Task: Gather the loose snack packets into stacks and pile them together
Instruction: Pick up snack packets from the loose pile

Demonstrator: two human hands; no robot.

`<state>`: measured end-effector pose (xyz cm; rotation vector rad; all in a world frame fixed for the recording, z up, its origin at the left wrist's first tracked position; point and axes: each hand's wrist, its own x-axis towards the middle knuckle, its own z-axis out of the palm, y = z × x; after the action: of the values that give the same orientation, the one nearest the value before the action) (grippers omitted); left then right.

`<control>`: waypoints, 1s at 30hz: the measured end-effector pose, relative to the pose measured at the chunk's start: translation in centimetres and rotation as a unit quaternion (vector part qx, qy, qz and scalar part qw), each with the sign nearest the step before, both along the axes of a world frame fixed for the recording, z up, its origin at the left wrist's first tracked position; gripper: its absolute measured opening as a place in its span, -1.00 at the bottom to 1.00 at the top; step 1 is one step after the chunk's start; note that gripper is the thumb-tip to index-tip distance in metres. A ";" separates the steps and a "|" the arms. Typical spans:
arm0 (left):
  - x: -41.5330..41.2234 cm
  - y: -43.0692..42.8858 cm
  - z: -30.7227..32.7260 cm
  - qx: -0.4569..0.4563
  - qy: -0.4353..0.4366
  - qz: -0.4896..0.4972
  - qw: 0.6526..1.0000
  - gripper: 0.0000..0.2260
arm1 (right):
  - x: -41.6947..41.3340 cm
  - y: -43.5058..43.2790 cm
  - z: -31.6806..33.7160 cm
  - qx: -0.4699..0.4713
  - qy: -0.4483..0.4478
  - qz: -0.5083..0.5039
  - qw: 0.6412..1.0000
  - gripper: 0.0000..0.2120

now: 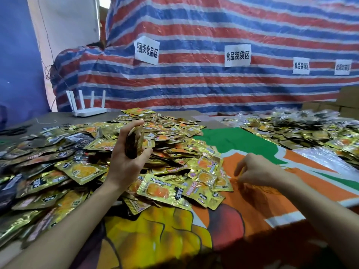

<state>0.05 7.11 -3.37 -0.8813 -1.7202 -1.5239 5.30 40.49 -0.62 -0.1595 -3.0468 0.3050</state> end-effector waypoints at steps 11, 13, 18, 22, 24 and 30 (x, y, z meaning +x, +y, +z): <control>1.0 -0.4 0.9 0.092 -0.067 0.005 0.993 -0.47 | -1.2 0.1 0.3 0.053 0.025 -0.008 0.998 -0.92; 0.8 -0.5 0.9 0.116 -0.100 0.006 0.988 -0.45 | -1.0 0.7 1.1 0.031 0.058 -0.016 0.998 -0.94; 0.7 -0.6 1.3 0.172 -0.206 -0.029 0.963 -0.49 | -1.3 -0.2 2.7 -0.040 0.112 -0.006 0.993 -0.89; 1.3 -0.8 1.9 0.163 -0.331 -0.191 0.910 -0.53 | -1.8 -6.1 3.5 -0.284 0.128 0.115 0.943 -0.89; 1.6 -1.0 2.2 0.143 -0.393 -0.271 0.867 -0.51 | -2.6 -9.9 3.6 -0.361 0.131 0.164 0.909 -0.91; 1.1 -1.5 2.5 0.143 -0.476 -0.249 0.831 -0.65 | -6.1 -17.8 3.0 -0.348 0.232 0.216 0.882 -0.92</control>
<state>1.13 5.59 -0.85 -0.4097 -1.8551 -2.8322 -0.80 22.68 2.33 0.4919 -2.3294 1.2524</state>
